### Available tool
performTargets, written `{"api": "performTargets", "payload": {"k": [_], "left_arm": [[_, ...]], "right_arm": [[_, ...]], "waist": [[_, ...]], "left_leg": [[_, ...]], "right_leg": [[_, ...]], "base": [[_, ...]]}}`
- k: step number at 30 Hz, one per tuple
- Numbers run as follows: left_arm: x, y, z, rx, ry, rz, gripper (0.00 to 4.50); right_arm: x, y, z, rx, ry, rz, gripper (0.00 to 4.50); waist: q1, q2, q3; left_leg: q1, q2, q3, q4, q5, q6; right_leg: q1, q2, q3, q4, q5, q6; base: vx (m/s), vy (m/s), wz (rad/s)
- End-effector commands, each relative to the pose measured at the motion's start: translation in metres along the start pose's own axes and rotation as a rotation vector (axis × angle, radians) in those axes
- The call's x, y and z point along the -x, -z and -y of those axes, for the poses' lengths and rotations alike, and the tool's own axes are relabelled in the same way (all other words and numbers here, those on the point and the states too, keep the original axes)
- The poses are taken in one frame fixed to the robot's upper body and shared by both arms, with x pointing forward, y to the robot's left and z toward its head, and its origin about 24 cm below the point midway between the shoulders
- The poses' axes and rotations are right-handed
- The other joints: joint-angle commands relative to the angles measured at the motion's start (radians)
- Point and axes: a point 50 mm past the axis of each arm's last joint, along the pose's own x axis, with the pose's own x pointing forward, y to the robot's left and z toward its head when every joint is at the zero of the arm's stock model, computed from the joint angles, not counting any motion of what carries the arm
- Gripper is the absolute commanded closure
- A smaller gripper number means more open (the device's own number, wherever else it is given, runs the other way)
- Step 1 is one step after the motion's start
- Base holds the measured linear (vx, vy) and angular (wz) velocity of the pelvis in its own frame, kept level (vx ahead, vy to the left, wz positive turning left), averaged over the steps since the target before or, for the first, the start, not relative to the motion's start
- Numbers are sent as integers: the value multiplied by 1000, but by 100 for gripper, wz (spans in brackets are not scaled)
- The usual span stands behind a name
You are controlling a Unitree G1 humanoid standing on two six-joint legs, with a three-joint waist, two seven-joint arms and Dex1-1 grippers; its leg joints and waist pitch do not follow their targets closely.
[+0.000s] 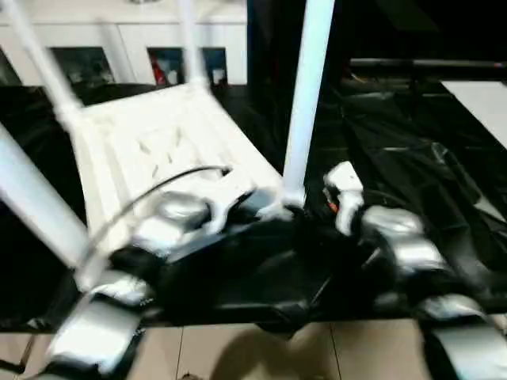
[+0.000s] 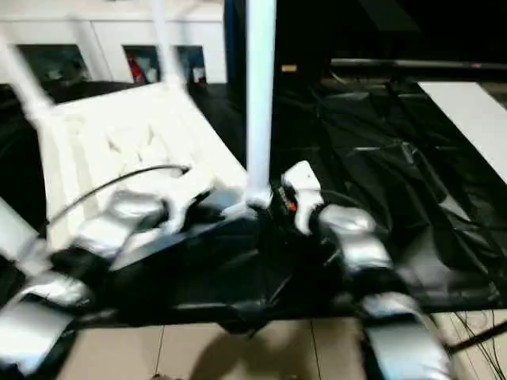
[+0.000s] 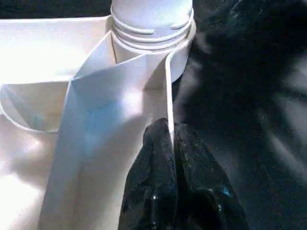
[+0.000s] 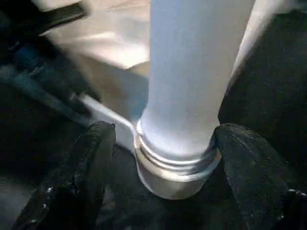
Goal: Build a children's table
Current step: Rotate leg to tighten
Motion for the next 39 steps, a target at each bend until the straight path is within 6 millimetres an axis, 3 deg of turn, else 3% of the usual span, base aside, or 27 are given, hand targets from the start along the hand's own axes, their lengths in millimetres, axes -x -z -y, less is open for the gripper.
{"api": "performTargets", "payload": {"k": [1, 5, 9, 18, 26, 29, 32, 33, 39], "left_arm": [[-11, 4, 20, -38, 185, -18, 450], [-8, 5, 24, -51, 219, -11, 450], [-6, 5, 23, -51, 210, -12, 450], [-2, 5, 23, -51, 208, -11, 450], [-1, 7, 22, -42, 192, -17, 450], [-4, 7, 18, -9, 131, -16, 450], [-10, 5, 11, 20, 36, -16, 450], [-17, 2, 2, 71, -101, -15, 450], [-34, -9, -10, 213, -338, 16, 450]], "right_arm": [[-5, -3, -9, 28, -100, -13, 99], [-6, -1, -15, 52, -162, -41, 99], [-7, 0, -18, 44, -191, -49, 99], [-3, 2, -18, 36, -223, -67, 172], [-3, 6, -16, 7, -168, -76, 184], [-9, 12, -7, -34, 0, -83, 185], [-14, 18, -2, -106, 149, -89, 185], [-22, 23, -1, -194, 273, -66, 185], [-42, 31, -4, -361, 577, -46, 186]], "waist": [[4, -9, -58], [17, -5, -56], [18, -11, -55], [22, -13, -61], [22, -11, -60], [17, -10, -57], [4, -10, -51], [-3, -12, -51], [-9, -12, -50]], "left_leg": [[18, 14, 9, -63, -207, 98], [29, 19, 12, -68, -247, 70], [23, 16, 11, -72, -247, 52], [19, 13, 13, -61, -161, 84], [20, 13, 13, -63, -178, 75], [19, 12, 12, -66, -187, 62], [24, 9, 8, -74, -284, 20], [25, 9, 6, -76, -303, 1], [25, 5, 4, -78, -325, -14]], "right_leg": [[46, -23, 7, -64, -53, -291], [34, -24, 11, -67, -108, -285], [38, -26, 13, -68, -131, -252], [43, -24, 11, -55, -12, -269], [43, -24, 11, -58, -47, -267], [41, -27, 12, -60, -65, -266], [37, -27, 13, -75, -221, -234], [34, -29, 15, -80, -266, -217], [25, -28, 15, -91, -334, -179]], "base": [[0, 0, 0], [0, 0, 0], [0, 0, 0], [0, 0, 0], [0, 0, 0], [0, 0, 0], [0, 0, 0], [0, 0, 0], [0, 0, 0]]}}
